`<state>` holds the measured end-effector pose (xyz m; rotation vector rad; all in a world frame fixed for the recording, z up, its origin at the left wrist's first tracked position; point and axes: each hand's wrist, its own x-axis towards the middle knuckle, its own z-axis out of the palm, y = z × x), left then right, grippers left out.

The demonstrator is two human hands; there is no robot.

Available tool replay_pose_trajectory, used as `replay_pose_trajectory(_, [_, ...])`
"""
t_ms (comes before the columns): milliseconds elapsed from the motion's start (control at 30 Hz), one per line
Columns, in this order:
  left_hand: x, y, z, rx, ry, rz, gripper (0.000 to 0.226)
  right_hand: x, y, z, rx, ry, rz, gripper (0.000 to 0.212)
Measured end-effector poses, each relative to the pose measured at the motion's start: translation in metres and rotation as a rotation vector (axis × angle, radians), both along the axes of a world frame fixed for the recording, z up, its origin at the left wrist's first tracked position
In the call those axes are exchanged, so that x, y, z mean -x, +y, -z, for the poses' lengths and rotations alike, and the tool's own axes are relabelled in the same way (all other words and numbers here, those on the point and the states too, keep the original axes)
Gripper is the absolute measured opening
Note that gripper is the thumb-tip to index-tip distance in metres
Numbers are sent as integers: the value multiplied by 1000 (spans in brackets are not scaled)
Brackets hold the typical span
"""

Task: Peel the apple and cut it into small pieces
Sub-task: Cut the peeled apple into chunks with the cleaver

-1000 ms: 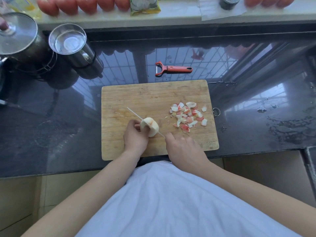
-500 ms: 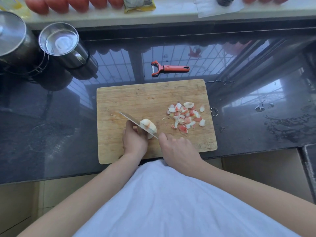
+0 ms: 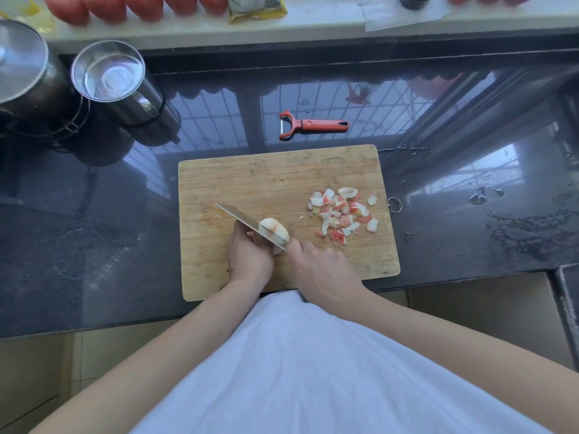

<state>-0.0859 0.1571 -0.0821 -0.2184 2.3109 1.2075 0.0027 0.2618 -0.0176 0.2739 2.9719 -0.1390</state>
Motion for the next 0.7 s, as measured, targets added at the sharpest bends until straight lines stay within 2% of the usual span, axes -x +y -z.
replay_pose_trajectory(100, [0,1,-1,2,9,-3,17,0,-1,3,-33,-34,-7,21])
replay_pose_trajectory(233, [0,2,-3,2,1,1,22,2,-2,6,-30,0,-23,11])
replay_pose_trajectory(333, [0,4,-4,-16,-9,-1,20,2,-1,6,-33,-8,-19,11])
replay_pose_trajectory(467, [-1,5,-8,-50,-6,-15,18,7,-2,7,-54,-78,-25,31])
replay_pose_trajectory(600, [-2,7,-12,-54,-45,-46,25,19,0,13,-37,-98,-36,19])
replay_pose_trajectory(700, [-4,6,-13,-28,-52,-35,19,21,7,24,21,-93,-9,13])
